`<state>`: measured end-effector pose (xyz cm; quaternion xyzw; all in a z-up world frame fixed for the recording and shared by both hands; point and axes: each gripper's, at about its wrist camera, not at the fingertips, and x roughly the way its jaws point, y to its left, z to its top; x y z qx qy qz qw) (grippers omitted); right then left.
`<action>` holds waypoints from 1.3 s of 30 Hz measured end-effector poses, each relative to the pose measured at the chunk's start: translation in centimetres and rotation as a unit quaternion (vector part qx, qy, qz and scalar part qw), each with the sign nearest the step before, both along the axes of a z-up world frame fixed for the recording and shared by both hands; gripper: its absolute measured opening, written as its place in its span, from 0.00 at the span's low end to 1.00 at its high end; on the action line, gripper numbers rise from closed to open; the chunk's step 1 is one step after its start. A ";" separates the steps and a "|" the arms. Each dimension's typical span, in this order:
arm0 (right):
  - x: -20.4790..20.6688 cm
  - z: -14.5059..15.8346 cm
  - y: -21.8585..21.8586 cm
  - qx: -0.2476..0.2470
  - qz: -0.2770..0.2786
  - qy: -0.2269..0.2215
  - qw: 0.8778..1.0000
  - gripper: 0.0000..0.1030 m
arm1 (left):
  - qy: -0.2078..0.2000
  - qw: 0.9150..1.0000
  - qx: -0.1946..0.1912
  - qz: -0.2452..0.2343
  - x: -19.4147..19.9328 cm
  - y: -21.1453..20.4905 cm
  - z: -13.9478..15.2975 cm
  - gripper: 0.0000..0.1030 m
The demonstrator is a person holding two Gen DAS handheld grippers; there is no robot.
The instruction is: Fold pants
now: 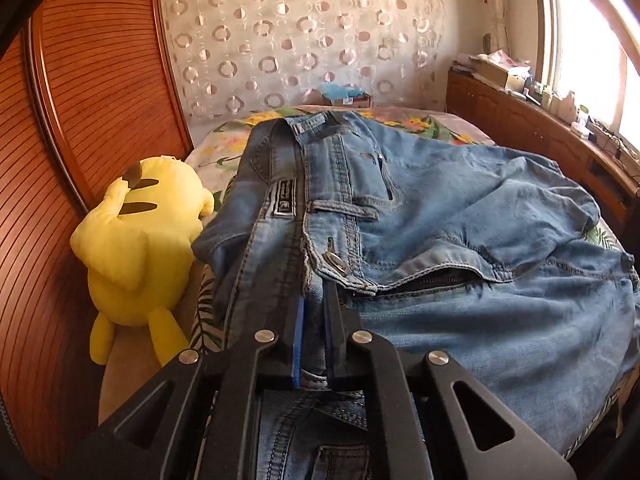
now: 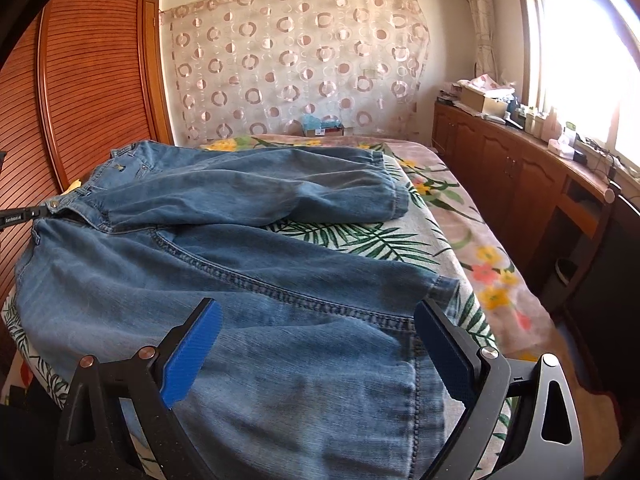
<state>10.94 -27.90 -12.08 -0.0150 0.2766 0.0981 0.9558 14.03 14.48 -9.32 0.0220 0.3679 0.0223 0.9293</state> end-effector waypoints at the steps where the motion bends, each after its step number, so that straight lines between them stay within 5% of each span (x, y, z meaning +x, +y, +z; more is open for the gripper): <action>1: -0.1 0.0 -0.1 0.000 -0.001 0.001 1.000 0.94 | -0.002 1.000 0.000 0.000 -0.1 -0.1 -0.1 0.09; 8: -0.5 0.3 -1.8 0.000 -0.019 0.011 1.000 0.86 | -0.014 1.000 0.012 0.002 -1.6 -1.2 0.8 0.19; 13: -1.3 0.3 -2.8 0.004 -0.029 0.025 0.999 0.81 | -0.026 1.000 -0.001 -0.011 -3.4 -1.3 1.2 0.50; 15: -1.4 0.7 -2.5 0.005 -0.027 0.032 0.999 0.78 | -0.027 1.000 -0.001 -0.012 -4.0 -1.2 1.0 0.74; 17: -1.2 1.0 -2.5 0.007 -0.025 0.036 0.999 0.76 | -0.028 0.999 -0.011 -0.018 -4.6 -1.3 0.8 0.82; 28: 1.5 0.3 -2.6 0.009 -0.017 0.095 0.995 0.48 | -0.015 0.999 -0.010 -0.028 -6.1 -2.7 -1.0 0.82; 32: 2.1 0.6 -3.0 0.015 -0.017 0.106 0.994 0.19 | -0.008 0.999 -0.008 -0.030 -6.0 -3.2 -1.6 0.82; 35: 2.7 1.6 -3.5 0.011 -0.017 0.094 0.995 0.05 | -0.008 1.000 -0.009 -0.026 -6.2 -3.0 -1.8 0.82; 39: 2.5 4.3 -3.8 0.003 -0.030 0.038 0.999 0.02 | -0.011 1.000 -0.007 -0.016 -6.5 -2.3 -1.5 0.82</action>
